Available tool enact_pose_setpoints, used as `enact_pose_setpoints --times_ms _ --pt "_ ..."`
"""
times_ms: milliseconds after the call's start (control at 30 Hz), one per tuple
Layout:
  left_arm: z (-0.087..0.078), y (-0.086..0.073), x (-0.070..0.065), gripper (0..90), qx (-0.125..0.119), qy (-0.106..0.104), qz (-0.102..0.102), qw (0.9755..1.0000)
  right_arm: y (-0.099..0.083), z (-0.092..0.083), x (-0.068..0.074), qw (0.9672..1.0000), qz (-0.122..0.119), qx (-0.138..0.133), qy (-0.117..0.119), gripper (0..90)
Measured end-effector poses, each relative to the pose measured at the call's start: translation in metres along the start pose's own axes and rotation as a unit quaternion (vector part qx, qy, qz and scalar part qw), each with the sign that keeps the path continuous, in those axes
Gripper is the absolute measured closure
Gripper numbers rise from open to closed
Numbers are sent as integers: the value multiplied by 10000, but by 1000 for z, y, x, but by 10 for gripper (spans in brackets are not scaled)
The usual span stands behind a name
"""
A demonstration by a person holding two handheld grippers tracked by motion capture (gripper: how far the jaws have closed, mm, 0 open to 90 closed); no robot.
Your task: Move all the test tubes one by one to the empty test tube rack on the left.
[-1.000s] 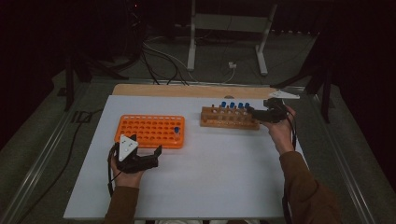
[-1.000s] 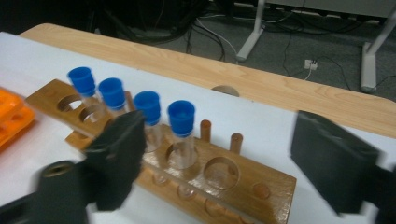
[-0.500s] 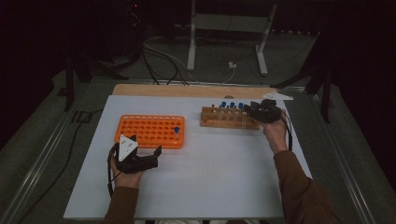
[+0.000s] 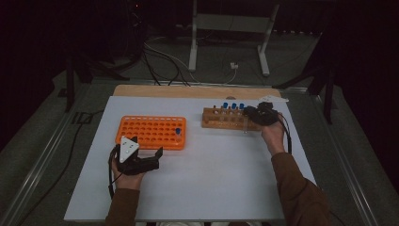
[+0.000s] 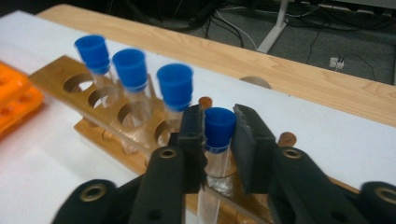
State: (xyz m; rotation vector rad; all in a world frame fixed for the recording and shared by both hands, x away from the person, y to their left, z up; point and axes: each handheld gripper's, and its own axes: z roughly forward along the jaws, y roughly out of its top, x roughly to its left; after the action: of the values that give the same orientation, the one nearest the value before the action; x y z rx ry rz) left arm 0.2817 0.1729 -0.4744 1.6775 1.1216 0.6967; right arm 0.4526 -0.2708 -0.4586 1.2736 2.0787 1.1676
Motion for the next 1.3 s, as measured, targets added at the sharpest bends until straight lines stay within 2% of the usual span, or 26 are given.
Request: enact_pose_setpoints --times_ms 67,267,667,933,1133,1300 --pt "0 0 0 8 8 2 -3 10000 -1 -1 2 10000 -66 -8 -37 757" --pt "1 0 -1 8 31 -2 0 10000 2 -5 2 9999 -46 -137 -59 763" --pt "3 -1 -3 8 64 -38 39 10000 23 -27 1 9974 -40 -698 -192 764" --pt "3 -1 -3 8 67 -41 39 10000 43 -49 3 9936 -109 -1103 -240 765" --pt "3 0 -3 8 43 -59 -15 10000 53 -68 11 9909 -266 -1314 -119 764" --pt "0 9 -8 9 -127 -115 -76 9998 52 -75 17 9907 -293 -1322 111 763"
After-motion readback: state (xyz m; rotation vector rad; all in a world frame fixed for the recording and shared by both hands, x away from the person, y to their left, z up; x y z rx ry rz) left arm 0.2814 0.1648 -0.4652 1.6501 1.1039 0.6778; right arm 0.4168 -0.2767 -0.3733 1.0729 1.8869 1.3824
